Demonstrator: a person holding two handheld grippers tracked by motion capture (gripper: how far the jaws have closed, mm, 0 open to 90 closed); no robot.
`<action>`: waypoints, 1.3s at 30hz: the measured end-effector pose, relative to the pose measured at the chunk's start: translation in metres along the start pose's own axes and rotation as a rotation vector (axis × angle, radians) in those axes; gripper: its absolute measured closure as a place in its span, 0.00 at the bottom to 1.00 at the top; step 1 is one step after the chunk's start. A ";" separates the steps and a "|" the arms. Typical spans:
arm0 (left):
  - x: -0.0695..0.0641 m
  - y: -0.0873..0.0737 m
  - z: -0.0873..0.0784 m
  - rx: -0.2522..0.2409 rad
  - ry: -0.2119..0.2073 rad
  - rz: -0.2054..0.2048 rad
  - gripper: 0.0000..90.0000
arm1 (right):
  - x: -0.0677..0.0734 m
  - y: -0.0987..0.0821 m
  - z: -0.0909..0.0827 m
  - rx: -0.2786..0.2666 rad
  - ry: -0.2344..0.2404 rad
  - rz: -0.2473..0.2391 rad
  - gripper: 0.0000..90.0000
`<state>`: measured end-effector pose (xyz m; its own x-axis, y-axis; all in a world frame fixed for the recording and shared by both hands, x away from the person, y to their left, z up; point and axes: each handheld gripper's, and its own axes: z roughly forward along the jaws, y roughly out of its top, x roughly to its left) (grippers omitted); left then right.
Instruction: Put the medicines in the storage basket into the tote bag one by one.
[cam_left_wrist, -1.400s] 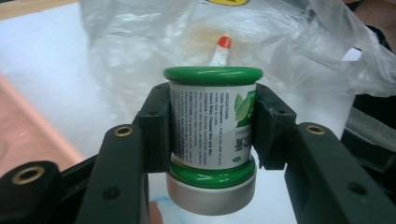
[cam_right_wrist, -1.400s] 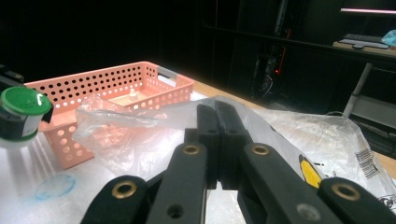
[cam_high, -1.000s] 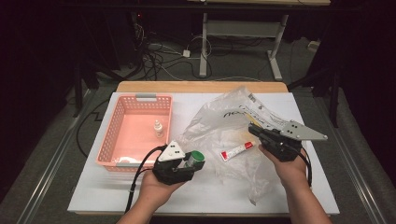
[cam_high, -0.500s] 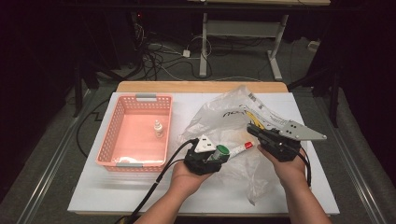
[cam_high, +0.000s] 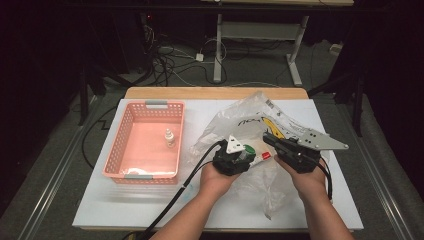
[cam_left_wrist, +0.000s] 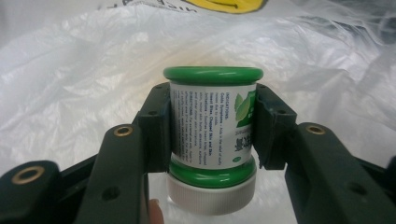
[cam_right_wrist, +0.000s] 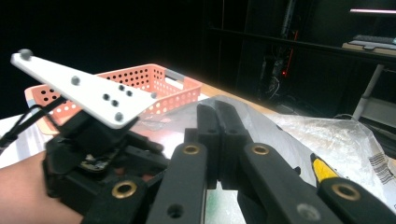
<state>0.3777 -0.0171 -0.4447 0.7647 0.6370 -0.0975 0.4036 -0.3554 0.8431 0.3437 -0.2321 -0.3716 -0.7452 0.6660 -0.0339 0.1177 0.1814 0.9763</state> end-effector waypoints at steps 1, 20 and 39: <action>0.001 0.001 0.003 -0.005 0.004 0.002 0.60 | 0.000 0.000 0.000 0.001 0.000 0.002 1.00; 0.022 -0.009 0.040 0.015 0.091 -0.014 0.59 | -0.004 -0.009 0.008 0.023 0.004 0.024 1.00; 0.021 -0.007 0.022 0.078 0.104 -0.044 0.35 | -0.005 -0.011 0.008 0.031 0.001 0.027 1.00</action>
<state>0.4014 -0.0162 -0.4641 0.6907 0.7193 -0.0746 0.4766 -0.3751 0.7951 0.3517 -0.2317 -0.3843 -0.7420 0.6703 -0.0077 0.1581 0.1861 0.9697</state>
